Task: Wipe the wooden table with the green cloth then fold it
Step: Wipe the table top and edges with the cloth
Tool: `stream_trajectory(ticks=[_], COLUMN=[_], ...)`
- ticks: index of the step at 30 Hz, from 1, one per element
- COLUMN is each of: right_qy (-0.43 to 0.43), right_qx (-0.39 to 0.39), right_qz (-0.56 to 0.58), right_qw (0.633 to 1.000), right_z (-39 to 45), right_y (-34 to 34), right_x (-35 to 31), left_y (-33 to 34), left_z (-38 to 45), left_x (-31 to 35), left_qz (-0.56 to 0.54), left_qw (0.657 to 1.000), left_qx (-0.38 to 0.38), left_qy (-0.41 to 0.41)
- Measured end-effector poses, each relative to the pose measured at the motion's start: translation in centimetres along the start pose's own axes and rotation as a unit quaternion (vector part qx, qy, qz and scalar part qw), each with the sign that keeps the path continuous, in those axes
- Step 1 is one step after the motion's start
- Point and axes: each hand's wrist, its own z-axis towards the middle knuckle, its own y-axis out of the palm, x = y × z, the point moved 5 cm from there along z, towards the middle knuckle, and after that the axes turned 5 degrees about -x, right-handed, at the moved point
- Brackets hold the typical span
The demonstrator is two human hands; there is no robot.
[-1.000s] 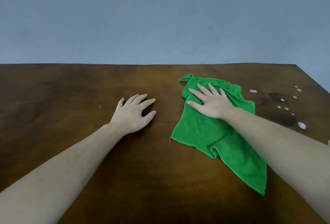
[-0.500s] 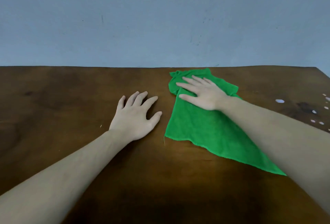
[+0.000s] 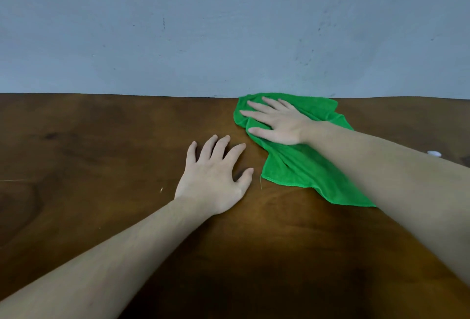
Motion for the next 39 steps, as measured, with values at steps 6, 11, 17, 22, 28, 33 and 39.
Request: stream_trajectory(ticks=[6, 11, 17, 22, 28, 33, 39], right_qy=[0.083, 0.233, 0.340, 0.291, 0.215, 0.200, 0.291], right_qx=[0.009, 0.003, -0.002, -0.003, 0.021, 0.036, 0.021], right_qz=[0.040, 0.077, 0.098, 0.064, 0.065, 0.068, 0.086], right_qw=[0.996, 0.969, 0.935, 0.955, 0.974, 0.977, 0.952], right_z=[-2.0, -9.1, -13.3, -15.2, -20.0, -25.2, -29.2], right_y=[0.0, 1.7, 3.2, 4.1, 5.4, 6.4, 7.7], right_x=[6.3, 14.0, 13.7, 7.2, 0.2, 1.4, 6.1], left_y=[0.0, -0.1, -0.3, -0.3, -0.3, -0.6, 0.1], left_z=[0.0, 0.1, 0.0, 0.0, 0.0, -0.3, -5.8], left_x=[0.0, 0.0, 0.0, 0.0, 0.2, 0.7, 5.4], left_qz=[-0.006, -0.005, -0.004, 0.003, 0.019, 0.008, -0.020], left_qw=[1.000, 1.000, 1.000, 1.000, 0.999, 0.994, 0.994], left_qx=[-0.013, -0.027, -0.028, -0.030, -0.045, -0.103, -0.105], left_qy=[0.000, 0.001, 0.004, 0.005, 0.002, -0.022, 0.006])
